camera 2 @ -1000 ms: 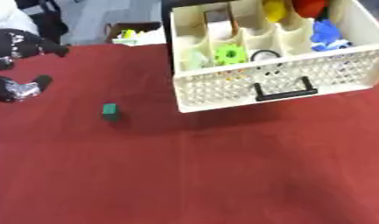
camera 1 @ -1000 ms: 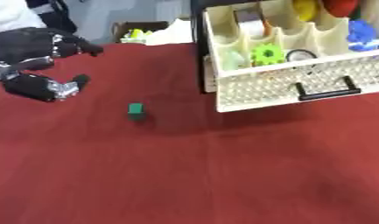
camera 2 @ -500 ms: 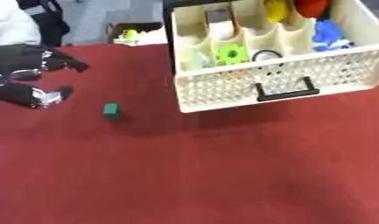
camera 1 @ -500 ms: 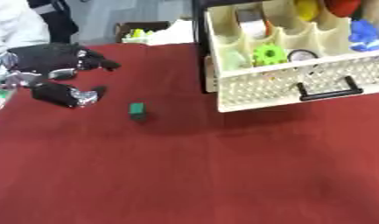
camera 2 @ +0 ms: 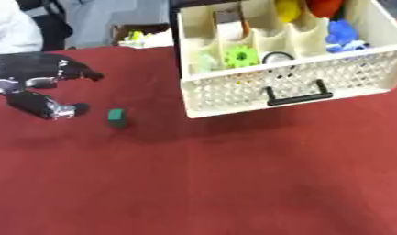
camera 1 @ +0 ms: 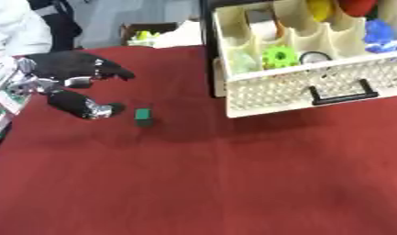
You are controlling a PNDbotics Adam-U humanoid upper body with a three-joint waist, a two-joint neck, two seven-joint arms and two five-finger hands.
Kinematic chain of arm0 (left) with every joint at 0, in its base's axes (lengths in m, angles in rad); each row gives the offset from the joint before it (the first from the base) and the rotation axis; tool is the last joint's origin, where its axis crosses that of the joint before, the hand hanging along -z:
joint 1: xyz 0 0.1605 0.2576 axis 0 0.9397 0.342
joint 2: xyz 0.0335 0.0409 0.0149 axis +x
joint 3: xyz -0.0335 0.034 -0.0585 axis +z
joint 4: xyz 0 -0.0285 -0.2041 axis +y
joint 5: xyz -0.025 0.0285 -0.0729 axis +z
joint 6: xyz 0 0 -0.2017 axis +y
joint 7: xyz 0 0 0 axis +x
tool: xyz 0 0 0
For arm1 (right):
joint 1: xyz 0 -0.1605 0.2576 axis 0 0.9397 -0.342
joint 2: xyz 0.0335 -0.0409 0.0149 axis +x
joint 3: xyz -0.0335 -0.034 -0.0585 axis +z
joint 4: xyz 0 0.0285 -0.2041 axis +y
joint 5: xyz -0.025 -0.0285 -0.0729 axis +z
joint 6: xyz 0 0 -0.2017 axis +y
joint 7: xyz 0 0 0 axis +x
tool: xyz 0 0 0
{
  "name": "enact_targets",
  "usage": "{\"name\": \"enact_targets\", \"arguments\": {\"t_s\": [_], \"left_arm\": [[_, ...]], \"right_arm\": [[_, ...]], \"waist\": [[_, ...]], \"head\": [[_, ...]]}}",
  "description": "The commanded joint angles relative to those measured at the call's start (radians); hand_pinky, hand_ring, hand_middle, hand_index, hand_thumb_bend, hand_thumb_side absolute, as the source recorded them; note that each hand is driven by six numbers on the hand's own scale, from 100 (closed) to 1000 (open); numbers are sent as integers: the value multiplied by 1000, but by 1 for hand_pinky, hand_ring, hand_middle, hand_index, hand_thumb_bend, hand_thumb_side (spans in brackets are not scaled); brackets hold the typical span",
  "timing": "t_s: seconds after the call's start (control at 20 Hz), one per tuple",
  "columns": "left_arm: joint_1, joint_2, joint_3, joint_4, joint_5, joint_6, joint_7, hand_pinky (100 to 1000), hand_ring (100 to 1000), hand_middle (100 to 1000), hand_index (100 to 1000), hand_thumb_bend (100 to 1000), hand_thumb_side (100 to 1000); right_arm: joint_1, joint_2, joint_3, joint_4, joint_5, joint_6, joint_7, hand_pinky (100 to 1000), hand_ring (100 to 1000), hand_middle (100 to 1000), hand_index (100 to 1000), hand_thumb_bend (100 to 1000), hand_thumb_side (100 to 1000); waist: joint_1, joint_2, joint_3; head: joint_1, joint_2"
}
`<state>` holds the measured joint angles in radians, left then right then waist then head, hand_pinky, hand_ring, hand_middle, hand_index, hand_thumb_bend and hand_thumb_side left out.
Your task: Pick up objects from table and place into drawer.
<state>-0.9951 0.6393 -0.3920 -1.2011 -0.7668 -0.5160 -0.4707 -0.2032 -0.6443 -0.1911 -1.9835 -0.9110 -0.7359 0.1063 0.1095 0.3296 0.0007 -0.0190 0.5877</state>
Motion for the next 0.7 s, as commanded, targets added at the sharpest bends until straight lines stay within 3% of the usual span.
{"name": "enact_targets", "arguments": {"t_s": [0.05,0.55,0.7], "left_arm": [[-22,12,2,-2,-5,18,-6,889,848,794,989,306,1000],[-19,-1,-32,-19,-17,42,6,877,842,792,1000,264,1000],[-19,-2,-40,-26,-35,56,15,878,852,815,1000,287,1000]], "right_arm": [[-13,-13,-14,-16,6,19,-5,689,702,610,735,100,1000],[-20,-11,-18,-16,1,44,-17,690,702,608,731,100,1000],[-22,-10,-18,-16,1,48,-18,690,702,608,730,100,1000]], "waist": [[-2,-25,0],[0,-30,-4],[1,-30,-4]], "head": [[3,0],[-2,-14],[-4,-15]]}}
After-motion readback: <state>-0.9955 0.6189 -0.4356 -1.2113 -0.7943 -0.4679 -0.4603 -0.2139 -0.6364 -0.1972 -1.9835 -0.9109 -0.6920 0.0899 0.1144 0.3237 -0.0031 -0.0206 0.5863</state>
